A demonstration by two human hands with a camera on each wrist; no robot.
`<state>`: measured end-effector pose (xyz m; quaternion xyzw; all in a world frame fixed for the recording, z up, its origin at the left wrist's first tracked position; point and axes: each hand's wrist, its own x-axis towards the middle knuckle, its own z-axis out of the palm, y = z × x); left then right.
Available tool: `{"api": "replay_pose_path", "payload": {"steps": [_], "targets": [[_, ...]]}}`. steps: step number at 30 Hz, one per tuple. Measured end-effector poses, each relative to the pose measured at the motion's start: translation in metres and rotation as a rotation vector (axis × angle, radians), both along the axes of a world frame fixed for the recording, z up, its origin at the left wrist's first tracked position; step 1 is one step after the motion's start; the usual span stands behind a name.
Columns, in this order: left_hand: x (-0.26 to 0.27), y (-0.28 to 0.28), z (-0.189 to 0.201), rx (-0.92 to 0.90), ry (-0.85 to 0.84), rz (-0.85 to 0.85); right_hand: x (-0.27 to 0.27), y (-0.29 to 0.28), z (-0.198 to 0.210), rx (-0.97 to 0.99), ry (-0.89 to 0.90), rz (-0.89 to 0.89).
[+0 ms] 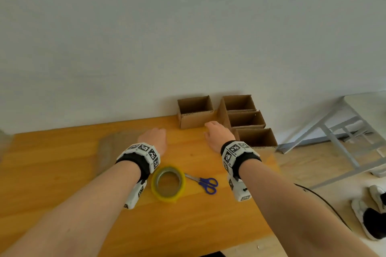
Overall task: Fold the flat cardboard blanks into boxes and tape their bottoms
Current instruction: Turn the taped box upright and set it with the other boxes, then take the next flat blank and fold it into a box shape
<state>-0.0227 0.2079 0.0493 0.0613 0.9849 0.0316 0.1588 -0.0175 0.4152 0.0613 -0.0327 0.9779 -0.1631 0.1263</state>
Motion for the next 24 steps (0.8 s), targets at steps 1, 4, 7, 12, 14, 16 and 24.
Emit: {"api": "replay_pose_path", "payload": {"steps": [1, 4, 7, 12, 14, 16, 24], "targets": [[0.002, -0.011, -0.001, 0.003, -0.004, 0.021, -0.001, -0.011, -0.002, 0.007, -0.005, 0.020], [0.012, -0.048, -0.005, 0.030, -0.032, 0.107, -0.004, -0.048, -0.010, 0.023, -0.032, 0.089], [0.026, -0.085, -0.012, 0.034, -0.059, 0.190, -0.005, -0.085, -0.020, 0.026, -0.061, 0.144], [0.046, -0.133, -0.031, 0.095, -0.094, 0.312, -0.003, -0.137, -0.037, 0.009, -0.115, 0.189], [0.050, -0.146, -0.037, 0.133, -0.095, 0.338, -0.002, -0.153, -0.043, 0.004, -0.134, 0.209], [0.054, -0.158, -0.044, 0.175, -0.100, 0.369, -0.003, -0.167, -0.051, 0.010, -0.159, 0.228], [0.059, -0.198, -0.074, 0.381, -0.184, 0.539, -0.006, -0.198, -0.079, 0.013, -0.241, 0.194]]}}
